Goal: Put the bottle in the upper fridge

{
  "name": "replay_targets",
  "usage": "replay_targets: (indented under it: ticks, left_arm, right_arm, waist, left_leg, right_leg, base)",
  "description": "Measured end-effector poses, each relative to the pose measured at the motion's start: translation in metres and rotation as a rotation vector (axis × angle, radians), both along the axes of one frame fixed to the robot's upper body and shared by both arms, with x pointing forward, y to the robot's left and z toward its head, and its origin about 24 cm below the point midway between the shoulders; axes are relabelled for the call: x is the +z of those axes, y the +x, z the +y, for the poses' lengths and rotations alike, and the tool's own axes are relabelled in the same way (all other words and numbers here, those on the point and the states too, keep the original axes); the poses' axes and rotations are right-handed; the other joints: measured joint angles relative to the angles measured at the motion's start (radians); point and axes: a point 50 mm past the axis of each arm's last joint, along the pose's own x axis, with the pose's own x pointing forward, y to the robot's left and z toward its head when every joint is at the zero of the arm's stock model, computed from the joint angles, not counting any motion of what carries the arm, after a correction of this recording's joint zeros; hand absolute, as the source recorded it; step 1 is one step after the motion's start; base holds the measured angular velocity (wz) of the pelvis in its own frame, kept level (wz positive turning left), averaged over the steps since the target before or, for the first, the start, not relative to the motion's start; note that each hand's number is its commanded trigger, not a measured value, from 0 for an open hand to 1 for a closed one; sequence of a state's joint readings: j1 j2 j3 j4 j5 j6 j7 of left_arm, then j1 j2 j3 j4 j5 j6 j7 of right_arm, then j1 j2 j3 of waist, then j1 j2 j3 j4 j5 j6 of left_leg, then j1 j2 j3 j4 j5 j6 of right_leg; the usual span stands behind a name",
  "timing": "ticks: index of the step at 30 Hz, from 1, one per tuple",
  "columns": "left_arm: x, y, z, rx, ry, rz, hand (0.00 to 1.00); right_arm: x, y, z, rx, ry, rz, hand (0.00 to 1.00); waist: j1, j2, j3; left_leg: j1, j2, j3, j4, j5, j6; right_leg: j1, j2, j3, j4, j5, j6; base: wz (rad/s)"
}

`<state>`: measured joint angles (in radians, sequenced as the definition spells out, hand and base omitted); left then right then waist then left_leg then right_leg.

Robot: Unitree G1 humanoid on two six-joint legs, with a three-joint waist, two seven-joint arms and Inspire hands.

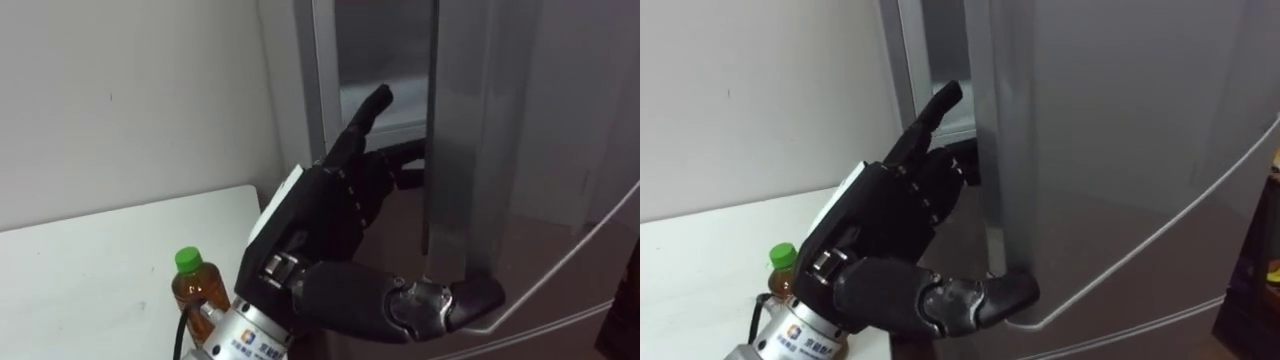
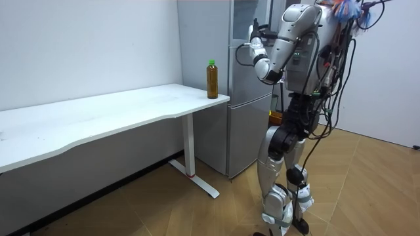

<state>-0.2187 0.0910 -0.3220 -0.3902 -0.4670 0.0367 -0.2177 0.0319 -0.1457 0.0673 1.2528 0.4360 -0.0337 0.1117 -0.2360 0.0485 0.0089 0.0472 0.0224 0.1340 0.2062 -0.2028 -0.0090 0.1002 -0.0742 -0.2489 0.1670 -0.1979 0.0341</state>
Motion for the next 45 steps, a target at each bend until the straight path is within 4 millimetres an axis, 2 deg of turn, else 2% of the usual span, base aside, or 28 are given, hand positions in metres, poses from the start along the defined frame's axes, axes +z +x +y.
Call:
replay_targets:
  ticks: [8, 13, 15, 20, 28, 35, 39, 45]
  left_arm:
    - [-0.001, -0.014, -0.022, -0.166, 0.015, -0.057, 0.00]
    - [-0.003, -0.026, -0.040, -0.314, 0.051, -0.092, 0.00]
    - [-0.006, -0.030, -0.046, -0.369, 0.075, -0.091, 0.00]
    - [-0.012, -0.030, -0.048, -0.402, 0.116, -0.083, 0.00]
    - [-0.016, -0.030, -0.049, -0.415, 0.166, -0.089, 0.00]
    - [-0.017, -0.031, -0.050, -0.428, 0.171, -0.094, 0.00]
    - [-0.017, -0.031, -0.050, -0.434, 0.174, -0.095, 0.00]
    - [-0.017, -0.031, -0.050, -0.439, 0.188, -0.100, 0.00]
  right_arm:
    - [0.000, 0.001, 0.000, 0.009, -0.014, 0.000, 0.00]
    - [0.000, 0.001, -0.001, -0.009, -0.019, -0.003, 0.00]
    - [0.000, 0.003, -0.001, -0.011, -0.026, -0.013, 0.00]
    - [0.001, 0.003, -0.002, -0.016, -0.027, -0.018, 0.00]
    - [0.001, 0.002, -0.002, -0.020, -0.032, -0.015, 0.00]
    - [0.001, 0.003, -0.002, -0.022, -0.037, -0.015, 0.00]
    - [0.001, 0.003, -0.002, -0.022, -0.038, -0.014, 0.00]
    - [0.001, 0.003, -0.002, -0.023, -0.038, -0.015, 0.00]
  waist:
    - [-0.010, 0.002, 0.0011]
    - [-0.016, 0.010, 0.0065]
    - [-0.034, 0.012, 0.0081]
    - [-0.044, 0.011, 0.0084]
    - [-0.056, 0.007, 0.0101]
    - [-0.058, -0.007, 0.0161]
    - [-0.058, -0.015, 0.0129]
    - [-0.059, -0.016, 0.0113]
  left_leg:
    - [0.006, 0.001, 0.008, -0.001, 0.000, 0.000]
    - [0.008, 0.002, 0.027, -0.001, 0.000, 0.000]
    - [0.004, 0.003, 0.029, -0.002, 0.000, 0.000]
    - [-0.001, 0.006, 0.045, -0.003, 0.000, 0.000]
    - [0.000, 0.006, 0.052, -0.009, 0.000, 0.000]
    - [0.000, 0.006, 0.054, -0.010, 0.000, 0.000]
    - [0.000, 0.006, 0.054, -0.009, 0.000, 0.000]
    - [0.000, 0.006, 0.054, -0.007, 0.000, 0.000]
  right_leg:
    - [0.000, 0.001, 0.008, -0.001, 0.000, 0.000]
    - [-0.009, 0.002, 0.027, -0.002, 0.000, 0.000]
    - [-0.016, 0.002, 0.030, 0.000, 0.000, 0.000]
    - [-0.031, 0.005, 0.048, 0.003, 0.001, -0.001]
    - [-0.031, 0.005, 0.052, 0.002, 0.001, -0.001]
    - [-0.032, 0.005, 0.053, 0.000, 0.001, -0.001]
    - [-0.032, 0.005, 0.053, 0.001, 0.001, -0.001]
    - [-0.031, 0.005, 0.053, 0.003, 0.002, -0.001]
  base:
    - [-0.04]
    - [-0.11]
    - [-0.05]
    - [-0.09]
    - [-0.02]
    - [0.00]
    - [0.00]
    - [0.00]
